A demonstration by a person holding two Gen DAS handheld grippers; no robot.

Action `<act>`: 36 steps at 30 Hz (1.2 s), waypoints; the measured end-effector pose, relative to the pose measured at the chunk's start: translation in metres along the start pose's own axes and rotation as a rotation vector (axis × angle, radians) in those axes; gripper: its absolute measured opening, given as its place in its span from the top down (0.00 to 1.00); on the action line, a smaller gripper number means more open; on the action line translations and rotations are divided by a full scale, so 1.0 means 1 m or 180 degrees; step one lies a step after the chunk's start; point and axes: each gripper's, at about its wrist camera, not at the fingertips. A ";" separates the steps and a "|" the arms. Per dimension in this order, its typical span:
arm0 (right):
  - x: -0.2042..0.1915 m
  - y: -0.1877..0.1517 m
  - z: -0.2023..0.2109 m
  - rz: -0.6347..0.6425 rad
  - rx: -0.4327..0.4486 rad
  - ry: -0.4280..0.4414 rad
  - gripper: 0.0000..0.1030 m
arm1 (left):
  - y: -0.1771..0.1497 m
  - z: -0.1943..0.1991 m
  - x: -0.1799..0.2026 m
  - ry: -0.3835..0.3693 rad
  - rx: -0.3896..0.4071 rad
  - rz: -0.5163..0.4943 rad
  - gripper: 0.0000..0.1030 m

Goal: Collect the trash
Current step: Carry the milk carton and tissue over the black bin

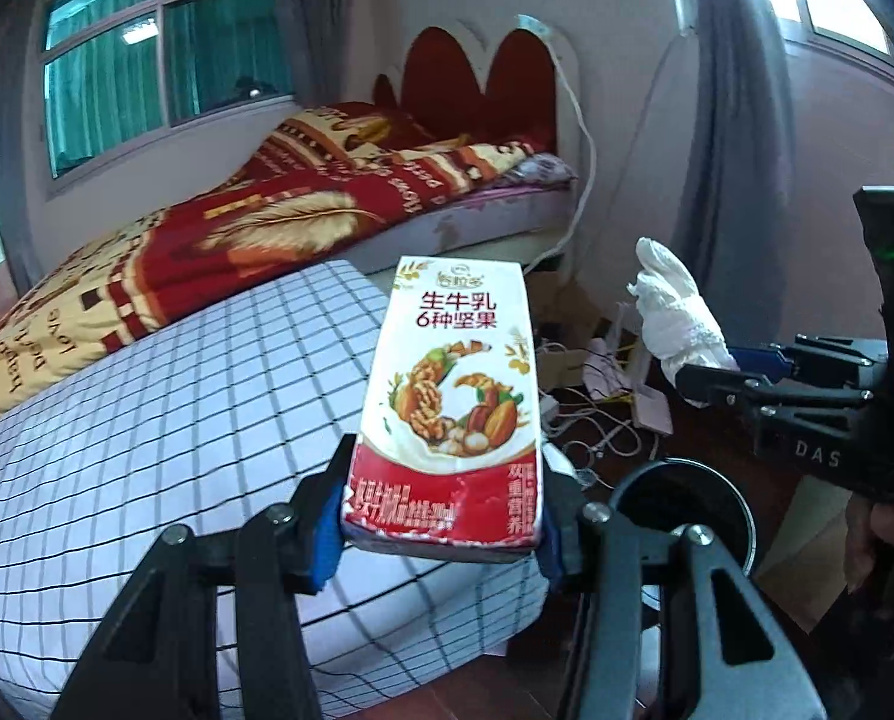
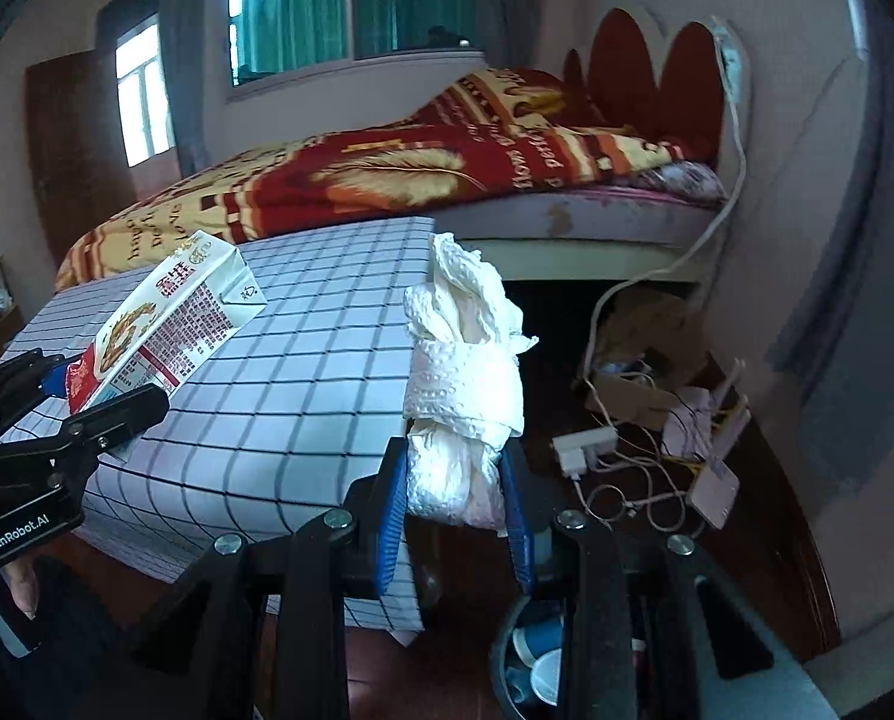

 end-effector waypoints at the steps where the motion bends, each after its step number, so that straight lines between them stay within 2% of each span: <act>1: 0.005 -0.003 0.002 -0.0012 -0.0009 -0.0033 0.69 | -0.001 -0.002 0.006 -0.0045 -0.0015 -0.0016 0.50; 17: 0.084 -0.054 0.031 -0.0276 -0.0199 -0.0489 0.69 | -0.021 -0.033 0.087 -0.0630 -0.0247 -0.0200 0.50; 27: 0.124 -0.113 0.032 -0.0505 -0.0525 -0.0648 0.69 | -0.058 -0.061 0.141 -0.0990 -0.0640 -0.0295 0.50; 36: 0.140 -0.161 0.013 -0.0496 -0.0907 -0.0660 0.69 | -0.088 -0.092 0.163 -0.1207 -0.1033 -0.0219 0.50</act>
Point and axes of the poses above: each gripper's, at about its wrist camera, not at the fingertips, and z roughly against the way its jaws point, x to its right, y to its top, and after that the axes turned 9 degrees about x, right-handed
